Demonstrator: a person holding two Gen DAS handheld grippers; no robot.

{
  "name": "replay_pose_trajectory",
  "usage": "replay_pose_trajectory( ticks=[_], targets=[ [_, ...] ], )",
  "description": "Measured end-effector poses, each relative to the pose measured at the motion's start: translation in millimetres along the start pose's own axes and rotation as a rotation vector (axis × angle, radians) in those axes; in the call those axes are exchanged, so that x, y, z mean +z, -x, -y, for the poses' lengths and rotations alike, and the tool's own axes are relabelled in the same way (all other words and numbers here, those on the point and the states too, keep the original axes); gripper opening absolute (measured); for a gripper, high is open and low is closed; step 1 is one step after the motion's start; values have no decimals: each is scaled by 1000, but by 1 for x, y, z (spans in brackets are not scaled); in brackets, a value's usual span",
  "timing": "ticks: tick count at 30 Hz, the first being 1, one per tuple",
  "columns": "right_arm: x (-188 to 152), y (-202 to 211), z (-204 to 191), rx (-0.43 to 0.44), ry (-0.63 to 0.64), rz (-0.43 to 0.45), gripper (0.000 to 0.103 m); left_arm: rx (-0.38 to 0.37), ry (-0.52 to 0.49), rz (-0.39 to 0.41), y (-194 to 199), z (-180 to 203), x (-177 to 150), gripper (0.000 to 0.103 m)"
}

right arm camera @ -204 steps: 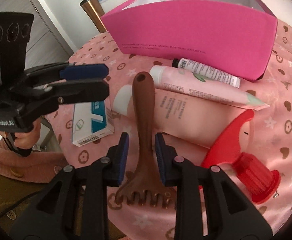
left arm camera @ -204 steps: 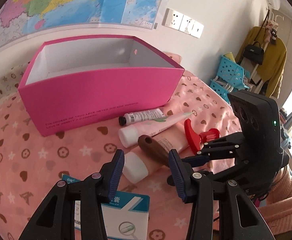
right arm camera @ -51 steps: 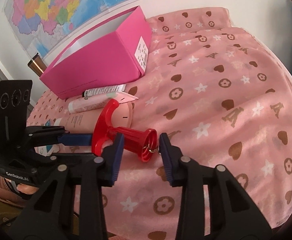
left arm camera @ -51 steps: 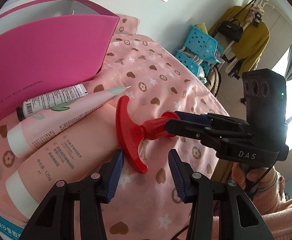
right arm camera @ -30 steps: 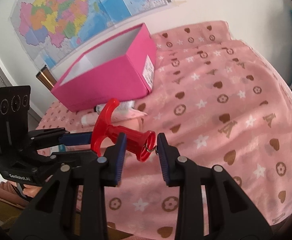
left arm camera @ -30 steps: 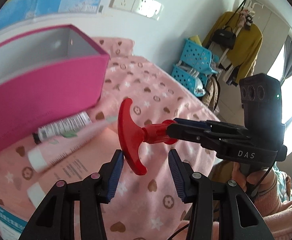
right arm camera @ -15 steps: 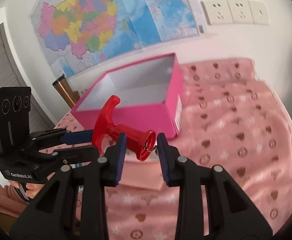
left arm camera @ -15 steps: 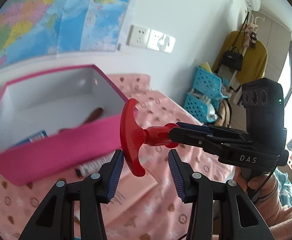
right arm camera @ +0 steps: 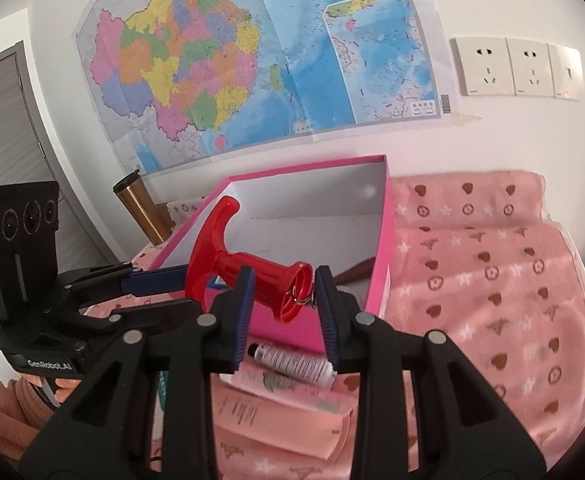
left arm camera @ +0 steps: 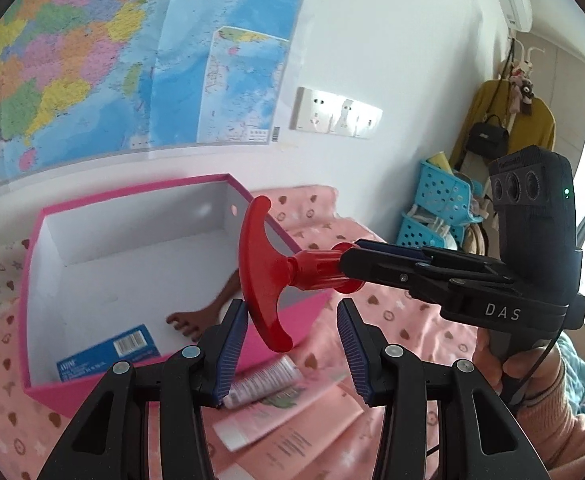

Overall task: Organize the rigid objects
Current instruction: 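Lift the red tool with the right gripper and carry it over the pink box, then lower the red tool into the pink box and open the right gripper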

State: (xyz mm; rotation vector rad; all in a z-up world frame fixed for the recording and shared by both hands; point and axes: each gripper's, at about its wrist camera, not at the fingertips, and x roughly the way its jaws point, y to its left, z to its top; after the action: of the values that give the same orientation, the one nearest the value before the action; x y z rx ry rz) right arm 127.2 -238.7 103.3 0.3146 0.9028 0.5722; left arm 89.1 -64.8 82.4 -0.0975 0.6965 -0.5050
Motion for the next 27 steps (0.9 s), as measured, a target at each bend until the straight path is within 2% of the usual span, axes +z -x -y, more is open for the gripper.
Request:
replay_pose_trajectory(
  ticks=[11, 27],
  targets=[
    [19, -40, 10, 3, -3, -54, 34, 29, 43, -42, -24, -29, 8, 46],
    [14, -75, 25, -43, -20, -139, 34, 37, 91, -118, -59, -48, 2, 46]
  ],
)
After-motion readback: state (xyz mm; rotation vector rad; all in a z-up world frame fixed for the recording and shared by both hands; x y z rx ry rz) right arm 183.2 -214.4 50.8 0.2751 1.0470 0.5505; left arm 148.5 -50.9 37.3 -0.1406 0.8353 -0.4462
